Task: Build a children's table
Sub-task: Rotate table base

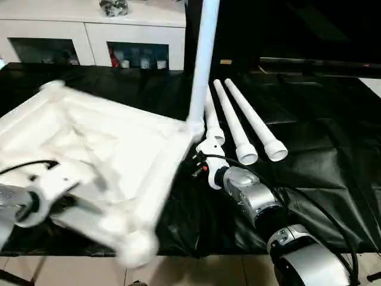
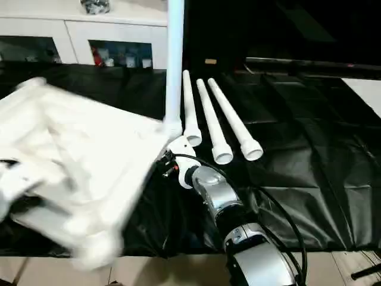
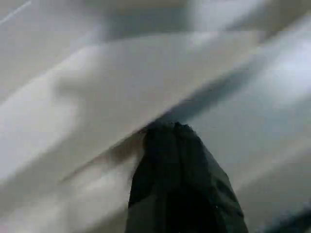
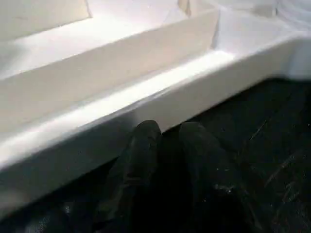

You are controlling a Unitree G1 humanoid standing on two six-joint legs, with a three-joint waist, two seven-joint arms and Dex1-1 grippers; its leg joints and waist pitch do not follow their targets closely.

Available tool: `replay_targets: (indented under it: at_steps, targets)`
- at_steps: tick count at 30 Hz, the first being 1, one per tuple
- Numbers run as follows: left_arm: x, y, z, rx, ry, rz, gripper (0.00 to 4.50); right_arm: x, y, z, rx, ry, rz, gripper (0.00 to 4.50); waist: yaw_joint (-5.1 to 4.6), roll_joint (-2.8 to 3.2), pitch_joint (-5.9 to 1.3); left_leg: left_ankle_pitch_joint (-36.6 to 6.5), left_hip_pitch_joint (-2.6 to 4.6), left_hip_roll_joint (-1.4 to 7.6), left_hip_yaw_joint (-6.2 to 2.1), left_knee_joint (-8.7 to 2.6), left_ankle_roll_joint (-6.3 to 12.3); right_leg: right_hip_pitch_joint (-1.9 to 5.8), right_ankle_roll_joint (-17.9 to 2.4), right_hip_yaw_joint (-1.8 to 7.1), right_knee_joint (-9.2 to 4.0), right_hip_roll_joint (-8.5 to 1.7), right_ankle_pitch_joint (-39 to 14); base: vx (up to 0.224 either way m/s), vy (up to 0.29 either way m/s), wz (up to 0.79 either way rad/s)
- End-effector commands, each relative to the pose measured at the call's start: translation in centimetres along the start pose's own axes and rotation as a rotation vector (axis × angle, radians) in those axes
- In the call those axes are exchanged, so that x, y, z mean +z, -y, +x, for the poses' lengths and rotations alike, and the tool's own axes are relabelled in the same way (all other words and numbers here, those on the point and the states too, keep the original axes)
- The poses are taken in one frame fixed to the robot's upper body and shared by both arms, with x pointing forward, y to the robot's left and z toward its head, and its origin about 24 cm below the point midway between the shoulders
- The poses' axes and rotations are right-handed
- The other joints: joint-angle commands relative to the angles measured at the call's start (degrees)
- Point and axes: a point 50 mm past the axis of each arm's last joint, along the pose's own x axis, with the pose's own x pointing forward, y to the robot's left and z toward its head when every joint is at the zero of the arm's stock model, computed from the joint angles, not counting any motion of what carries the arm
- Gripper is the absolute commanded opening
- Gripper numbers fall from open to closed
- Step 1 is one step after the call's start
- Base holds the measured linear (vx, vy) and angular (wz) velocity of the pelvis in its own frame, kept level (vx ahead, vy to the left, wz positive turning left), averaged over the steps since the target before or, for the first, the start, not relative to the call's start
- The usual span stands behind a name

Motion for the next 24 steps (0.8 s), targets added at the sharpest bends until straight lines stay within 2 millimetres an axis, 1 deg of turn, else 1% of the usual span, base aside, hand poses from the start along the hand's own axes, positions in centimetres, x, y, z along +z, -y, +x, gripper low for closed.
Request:
replay_targets:
  at_steps: [1,2,3,4,5,6,7,8,9,11,12,14,15,16,17,18,19,20,21,22,23,24]
  targets:
    - [0.2,2.4,1.3,-0.169,0.02,0.008,0.0,1.2,-0.6,0.6,0.04,0.024,-0.04,0.53,-0.24,1.4,-2.99,-22.1,0.5,0.82,-0.03,-4.22,-1.62,1.69,-9.2,2.84,-4.79,-4.01,-23.7,0.0,0.0,0.0]
    - [0.2,2.4,1.3,-0.169,0.02,0.008,0.0,1.2,-0.6,0.6,0.04,0.024,-0.04,0.5,-0.25,1.39,-3.02,-21.6,0.45,0.84,0.03,-4.21,-1.59,1.7,-9.2,2.86,-4.7,-3.94,-22.9,0.0,0.0,0.0]
    - [0.9,2.7,1.3,-0.181,0.056,0.02,0.0,1.3,-0.9,0.8,0.058,0.03,-0.042,0.35,-0.3,1.39,-3.08,-21.3,0.41,0.82,0.07,-4.19,-1.59,1.73,-9.4,2.86,-4.59,-3.88,-22.2,0.0,0.0,0.0]
    - [0.9,2.7,1.3,-0.181,0.056,0.02,0.0,1.3,-0.9,0.8,0.058,0.03,-0.042,0.2,-0.27,1.4,-3.1,-21.0,0.4,0.82,0.07,-4.18,-1.6,1.77,-9.5,2.85,-4.56,-3.89,-22.0,0.0,0.0,0.0]
    - [1.2,2.8,1.2,-0.184,0.069,0.027,0.0,1.3,-1.1,0.9,0.065,0.032,-0.042,0.2,-0.32,1.37,-3.19,-20.3,0.28,0.83,0.13,-4.17,-1.58,1.88,-9.6,2.86,-4.43,-3.86,-20.9,0.0,0.0,0.0]
    - [2.0,3.1,1.3,-0.204,0.106,0.042,0.0,1.4,-1.5,1.0,0.086,0.037,-0.044,0.11,-0.35,1.43,-3.26,-19.4,0.19,0.82,0.17,-4.12,-1.54,1.93,-9.8,2.87,-4.29,-3.8,-19.4,0.0,0.0,0.0]
    - [2.0,3.1,1.3,-0.204,0.106,0.042,0.0,1.4,-1.5,1.0,0.086,0.037,-0.044,0.04,-0.33,1.44,-3.37,-18.8,0.18,0.81,0.18,-4.11,-1.56,2.04,-10.1,2.84,-4.14,-3.79,-18.3,0.0,0.0,0.0]
    - [2.6,3.1,1.4,-0.199,0.142,0.054,0.0,1.4,-1.7,1.1,0.098,0.04,-0.045,0.04,-0.38,1.4,-3.42,-18.3,0.1,0.8,0.22,-4.09,-1.54,2.12,-10.3,2.85,-4.05,-3.74,-17.4,0.0,0.0,0.0]
    - [3.0,3.0,1.6,-0.179,0.162,0.058,0.0,1.4,-1.8,1.2,0.1,0.04,-0.045,0.04,-0.46,1.49,-3.36,-17.8,0.04,0.78,0.27,-4.1,-1.52,2.14,-10.6,2.84,-3.99,-3.65,-16.2,0.0,0.0,0.0]
    - [3.4,2.8,1.8,-0.157,0.177,0.061,0.0,1.4,-1.9,1.2,0.103,0.04,-0.044,0.04,-0.52,1.5,-3.49,-17.1,-0.03,0.74,0.31,-4.02,-1.53,2.32,-10.7,2.81,-3.85,-3.64,-15.0,0.0,0.0,0.0]
    - [4.0,2.4,2.1,-0.119,0.206,0.061,0.0,1.4,-2.0,1.3,0.11,0.041,-0.044,0.04,-0.59,1.5,-3.51,-16.9,0.07,0.73,0.35,-3.97,-1.48,2.29,-10.8,2.81,-3.84,-3.56,-14.6,0.0,0.0,0.0]
    - [4.4,2.1,2.4,-0.095,0.23,0.059,0.0,1.4,-2.1,1.3,0.115,0.042,-0.045,0.04,-0.61,1.43,-3.48,-17.2,0.09,0.64,0.42,-3.92,-1.41,2.32,-10.6,2.82,-3.94,-3.55,-15.1,0.0,0.0,0.0]
    - [5.4,1.6,2.9,-0.047,0.274,0.052,0.0,1.4,-2.1,1.3,0.123,0.044,-0.048,0.04,-0.64,1.45,-3.41,-18.0,0.16,0.61,0.44,-3.93,-1.42,2.26,-10.1,2.78,-4.19,-3.53,-16.8,0.0,0.0,0.0]
    - [5.4,1.6,2.9,-0.047,0.274,0.052,0.0,1.4,-2.1,1.3,0.123,0.044,-0.048,0.04,-0.53,1.49,-3.39,-18.3,0.31,0.63,0.46,-3.91,-1.41,2.15,-9.9,2.8,-4.34,-3.56,-17.6,0.0,0.0,0.0]
    - [5.8,1.4,3.1,-0.03,0.29,0.045,0.0,1.4,-2.1,1.3,0.124,0.047,-0.049,0.04,-0.44,1.49,-3.39,-18.9,0.25,0.75,0.31,-3.99,-1.48,2.25,-9.7,2.79,-4.37,-3.76,-18.6,0.0,0.0,0.0]
    - [6.3,1.1,3.4,0.002,0.311,0.024,0.0,1.5,-2.1,1.3,0.122,0.054,-0.051,0.04,-0.41,1.42,-3.44,-18.9,0.3,0.74,0.33,-4.0,-1.61,2.2,-9.5,2.76,-4.42,-3.69,-18.9,0.0,0.0,0.0]
    - [6.8,0.7,3.7,0.037,0.325,0.001,0.0,1.8,-2.0,1.2,0.118,0.065,-0.051,0.04,-0.38,1.39,-3.48,-18.8,0.32,0.78,0.33,-3.97,-1.68,2.2,-9.5,2.76,-4.38,-3.68,-18.5,0.0,0.0,0.0]
    - [7.1,0.4,3.9,0.063,0.33,-0.01,0.0,2.0,-1.9,1.2,0.115,0.075,-0.053,0.04,-0.17,1.43,-3.54,-18.6,0.51,0.76,0.4,-3.88,-1.66,2.12,-9.5,2.78,-4.42,-3.64,-18.2,0.0,0.0,0.0]
    - [7.2,0.2,4.0,0.082,0.33,-0.015,0.0,2.1,-1.8,1.1,0.111,0.081,-0.055,0.04,-0.15,1.35,-3.56,-18.2,0.15,0.75,0.26,-3.98,-1.58,2.42,-9.5,2.74,-4.29,-3.78,-17.9,0.0,0.0,0.0]
    - [7.4,-0.3,4.3,0.121,0.325,-0.02,0.0,2.5,-1.4,0.9,0.103,0.102,-0.058,0.04,-0.13,1.39,-3.6,-18.0,0.16,0.75,0.25,-3.97,-1.51,2.39,-9.4,2.72,-4.32,-3.77,-17.7,0.0,0.0,0.0]
    - [7.6,-0.6,4.4,0.14,0.321,-0.021,0.0,2.8,-1.2,0.8,0.099,0.115,-0.059,0.04,-0.16,1.3,-3.57,-18.0,0.18,0.69,0.3,-3.94,-1.38,2.33,-9.3,2.68,-4.37,-3.66,-17.7,0.0,0.0,0.0]
    - [7.7,-0.8,4.6,0.155,0.318,-0.023,0.0,3.2,-1.0,0.5,0.095,0.132,-0.061,0.04,-0.08,1.46,-3.67,-17.4,0.13,0.66,0.27,-3.86,-1.3,2.48,-9.1,2.71,-4.24,-3.64,-17.2,0.0,0.0,0.0]
